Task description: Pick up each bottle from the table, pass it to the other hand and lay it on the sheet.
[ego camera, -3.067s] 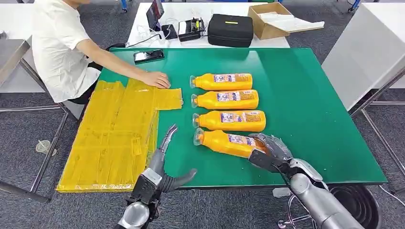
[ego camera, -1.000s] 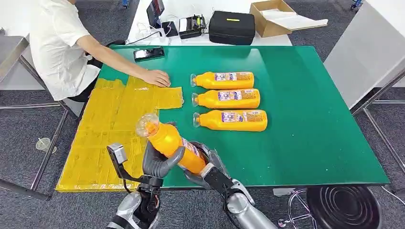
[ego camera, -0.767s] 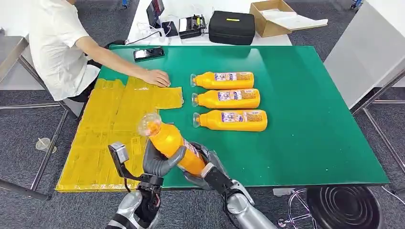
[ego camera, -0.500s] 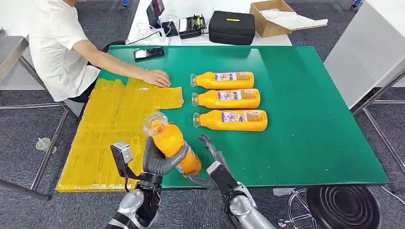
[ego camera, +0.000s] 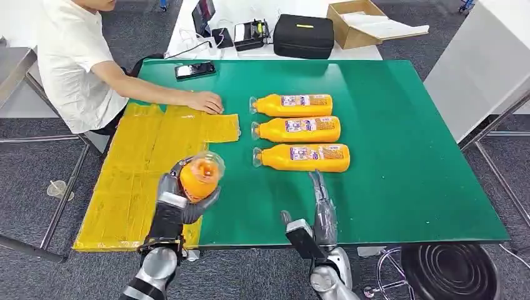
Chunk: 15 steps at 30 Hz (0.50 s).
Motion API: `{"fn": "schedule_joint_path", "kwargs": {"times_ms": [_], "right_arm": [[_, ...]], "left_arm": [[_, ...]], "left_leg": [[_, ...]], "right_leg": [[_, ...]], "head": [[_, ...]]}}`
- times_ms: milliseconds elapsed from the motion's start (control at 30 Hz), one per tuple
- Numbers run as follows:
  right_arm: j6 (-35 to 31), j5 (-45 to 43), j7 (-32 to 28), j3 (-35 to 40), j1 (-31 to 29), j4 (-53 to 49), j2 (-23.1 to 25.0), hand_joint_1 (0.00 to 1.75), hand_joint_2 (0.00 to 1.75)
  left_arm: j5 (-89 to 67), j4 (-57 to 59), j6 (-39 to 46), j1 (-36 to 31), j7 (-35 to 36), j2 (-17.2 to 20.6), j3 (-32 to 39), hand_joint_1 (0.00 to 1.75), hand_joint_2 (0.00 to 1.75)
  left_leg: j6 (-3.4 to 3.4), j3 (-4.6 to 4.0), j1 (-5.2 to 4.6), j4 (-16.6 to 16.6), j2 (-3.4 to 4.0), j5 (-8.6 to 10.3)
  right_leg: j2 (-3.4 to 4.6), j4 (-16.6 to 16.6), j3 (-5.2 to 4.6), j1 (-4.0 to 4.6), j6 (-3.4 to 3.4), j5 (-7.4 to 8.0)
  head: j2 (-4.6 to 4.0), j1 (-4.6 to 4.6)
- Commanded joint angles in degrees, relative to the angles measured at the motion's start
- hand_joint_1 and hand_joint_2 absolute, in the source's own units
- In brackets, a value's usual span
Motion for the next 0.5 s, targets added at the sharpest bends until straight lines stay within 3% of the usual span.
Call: {"fn": "schedule_joint_path", "kwargs": {"times_ms": [33, 100, 167, 200, 233, 267, 300, 333, 400, 467, 500], "right_arm": [[-0.3, 0.8, 0.1, -4.2, 0.1, -1.4, 0.6, 0.00, 0.00], [-0.4, 1.0, 0.2, -4.1, 0.1, -1.2, 0.8, 0.00, 0.00], [-0.6, 2.5, 0.3, -4.7, -0.4, -1.0, 1.0, 0.00, 0.00], [-0.2, 2.6, 0.3, -4.8, -0.6, -0.9, 1.2, 0.00, 0.00], [0.8, 3.1, 0.5, -4.8, -1.4, -0.3, 1.5, 0.00, 0.00], [1.8, 3.0, 0.5, -4.9, -1.8, 0.3, 1.9, 0.00, 0.00], [2.1, 3.2, 0.3, -4.9, -2.2, 0.9, 2.3, 0.00, 1.75], [2.7, 3.2, 0.2, -4.7, -2.8, 1.9, 2.7, 0.00, 1.75], [3.2, 3.1, -0.2, -4.4, -3.5, 3.1, 3.3, 0.00, 1.75], [3.3, 3.1, -0.5, -4.2, -3.9, 3.9, 3.6, 0.00, 1.75], [3.5, 2.7, -0.8, -4.1, -4.0, 4.1, 3.8, 0.00, 1.75]], "left_arm": [[-5.0, 7.3, 1.8, -3.4, 1.2, 3.6, -0.2, 1.59, 1.75], [-5.2, 7.2, 1.7, -3.3, 1.1, 3.2, -0.2, 1.54, 1.75], [-21.1, 11.8, 5.5, -5.2, 8.1, 4.4, -1.3, 1.41, 1.75], [-24.5, 14.2, 4.7, -6.2, 10.1, 4.5, -1.1, 1.26, 1.75], [-29.5, 19.2, 2.7, -8.7, 11.8, 4.8, -1.0, 0.70, 1.75], [-32.1, 22.8, 1.2, -10.6, 12.8, 4.7, -0.9, 0.40, 1.75], [-32.8, 25.7, -0.5, -12.2, 13.0, 4.6, -0.8, 0.40, 1.75], [-34.4, 29.9, -2.3, -14.6, 14.2, 4.1, -0.7, 0.61, 1.75], [-35.6, 35.4, -5.1, -17.4, 15.4, 3.5, -0.7, 0.40, 1.75], [-35.6, 38.4, -6.3, -18.9, 15.8, 2.9, -0.3, 0.00, 1.75], [-35.0, 39.9, -6.2, -19.4, 15.0, 2.4, 0.6, 0.00, 1.75]], "left_leg": [[0.00, 0.24, 0.00, 0.0, 0.10, -0.08], [0.00, 0.30, 0.03, 0.0, 0.14, -0.13], [-0.01, 0.32, 0.05, 0.0, 0.13, -0.13], [-0.01, 0.45, 0.06, 0.0, 0.12, -0.19], [-0.01, 0.51, 0.07, 0.0, 0.17, -0.21], [-0.01, 0.26, 0.00, -0.1, 0.09, -0.04], [-0.02, 0.29, 0.03, -0.1, 0.09, -0.04], [-0.03, 0.49, 0.07, 0.0, 0.17, -0.13], [-0.02, 0.20, 0.04, 0.0, 0.06, 0.01], [-0.02, 0.31, 0.08, 0.0, 0.14, -0.05], [-0.01, 0.37, 0.10, 0.0, 0.18, -0.09]], "right_leg": [[0.01, 0.0, 0.23, 0.04, -0.19, -0.07], [0.03, 0.0, 0.28, 0.08, -0.23, -0.10], [0.00, 0.0, 0.31, 0.10, -0.25, -0.11], [-0.03, 0.0, 0.46, 0.13, -0.34, -0.17], [0.00, 0.0, 0.50, 0.14, -0.37, -0.18], [-0.01, -0.1, 0.23, 0.04, -0.18, -0.04], [-0.01, -0.1, 0.27, 0.07, -0.22, -0.04], [0.01, 0.0, 0.47, 0.15, -0.37, -0.11], [-0.03, 0.0, 0.19, 0.07, -0.19, 0.01], [0.00, 0.0, 0.30, 0.14, -0.29, -0.02], [0.01, 0.0, 0.37, 0.17, -0.35, -0.05]], "head": [[0.00, 0.02], [0.00, 0.00], [0.00, 0.00], [0.00, 0.00], [0.00, 0.00], [0.00, 0.00], [0.00, 0.00], [0.00, 0.00], [0.00, 0.00], [0.00, 0.00], [0.00, 0.00]]}}
